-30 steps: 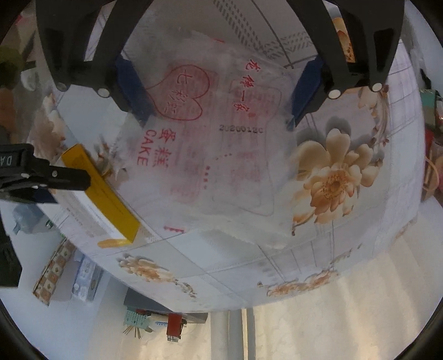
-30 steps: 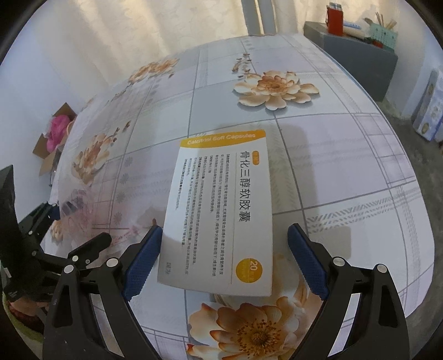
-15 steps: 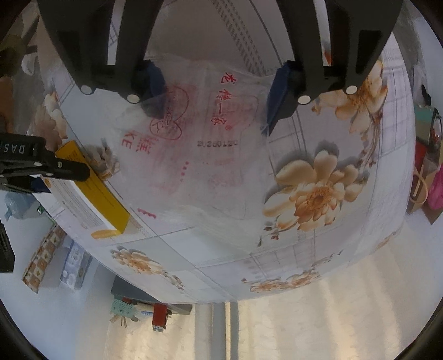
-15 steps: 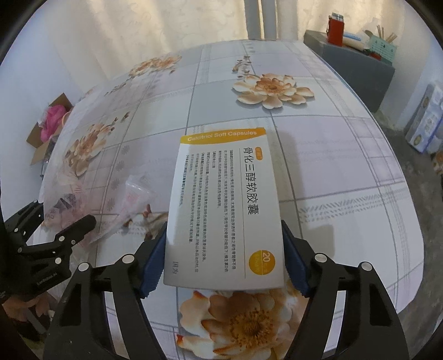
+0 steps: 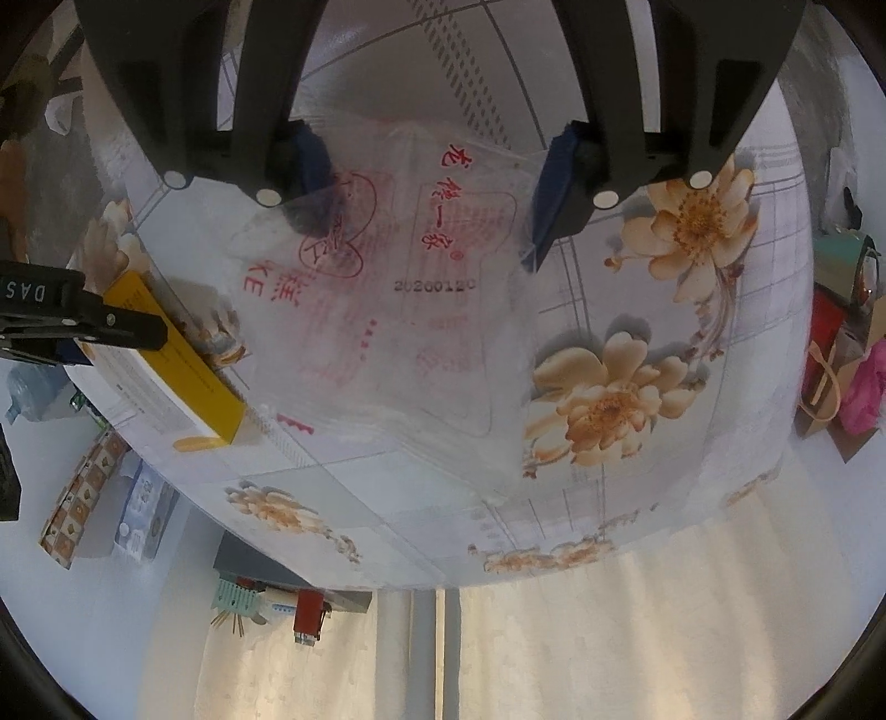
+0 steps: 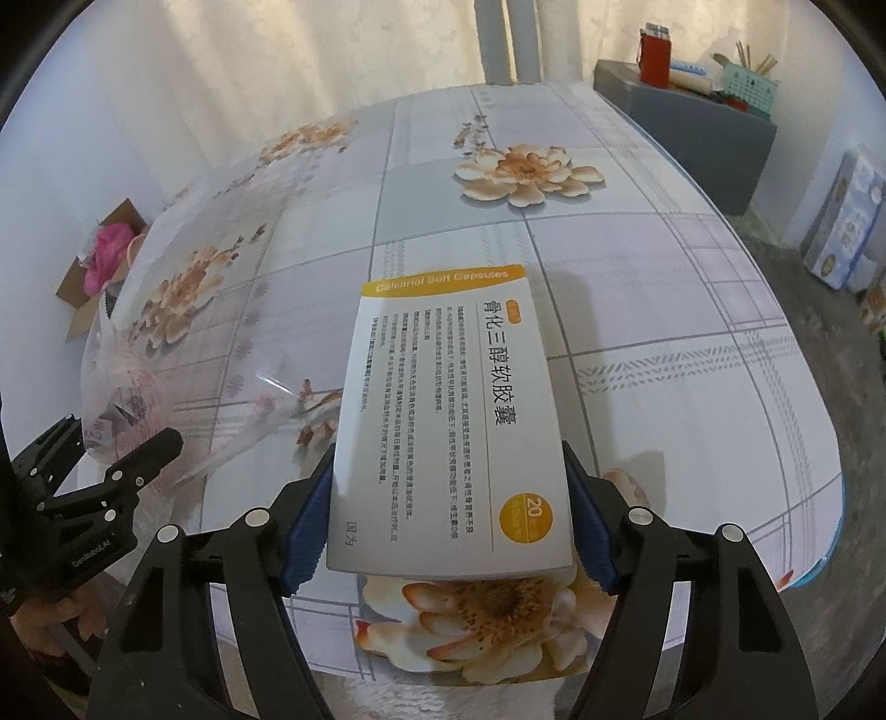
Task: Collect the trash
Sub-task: 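Lift the plastic bag with the left gripper while the right gripper holds the box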
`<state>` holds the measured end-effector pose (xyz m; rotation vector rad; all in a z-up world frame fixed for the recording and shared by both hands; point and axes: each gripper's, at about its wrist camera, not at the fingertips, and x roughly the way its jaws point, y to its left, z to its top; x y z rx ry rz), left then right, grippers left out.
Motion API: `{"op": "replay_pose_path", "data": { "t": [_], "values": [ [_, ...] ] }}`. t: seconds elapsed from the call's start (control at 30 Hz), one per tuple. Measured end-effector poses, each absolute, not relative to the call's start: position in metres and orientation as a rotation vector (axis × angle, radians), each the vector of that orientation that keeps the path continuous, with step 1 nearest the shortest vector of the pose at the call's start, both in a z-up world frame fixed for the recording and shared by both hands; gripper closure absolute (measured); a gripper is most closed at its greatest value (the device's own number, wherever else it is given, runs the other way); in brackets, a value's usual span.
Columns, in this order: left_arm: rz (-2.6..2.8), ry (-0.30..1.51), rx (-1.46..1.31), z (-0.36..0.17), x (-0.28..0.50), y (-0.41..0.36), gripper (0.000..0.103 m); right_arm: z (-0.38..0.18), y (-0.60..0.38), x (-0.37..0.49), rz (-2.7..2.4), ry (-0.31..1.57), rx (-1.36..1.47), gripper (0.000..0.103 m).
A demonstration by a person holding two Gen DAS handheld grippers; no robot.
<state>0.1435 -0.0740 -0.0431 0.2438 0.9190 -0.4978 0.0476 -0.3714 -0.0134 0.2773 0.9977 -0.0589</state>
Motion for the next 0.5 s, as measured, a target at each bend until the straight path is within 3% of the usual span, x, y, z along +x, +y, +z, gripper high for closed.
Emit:
{"op": "replay_pose_path", "data": {
  "t": [0.5],
  "values": [
    [-0.483,0.869,0.240,-0.030,0.139,-0.067,0.044,-0.006,-0.365,0.044,-0.056,0.981,0.273,0.034]
  ]
}}
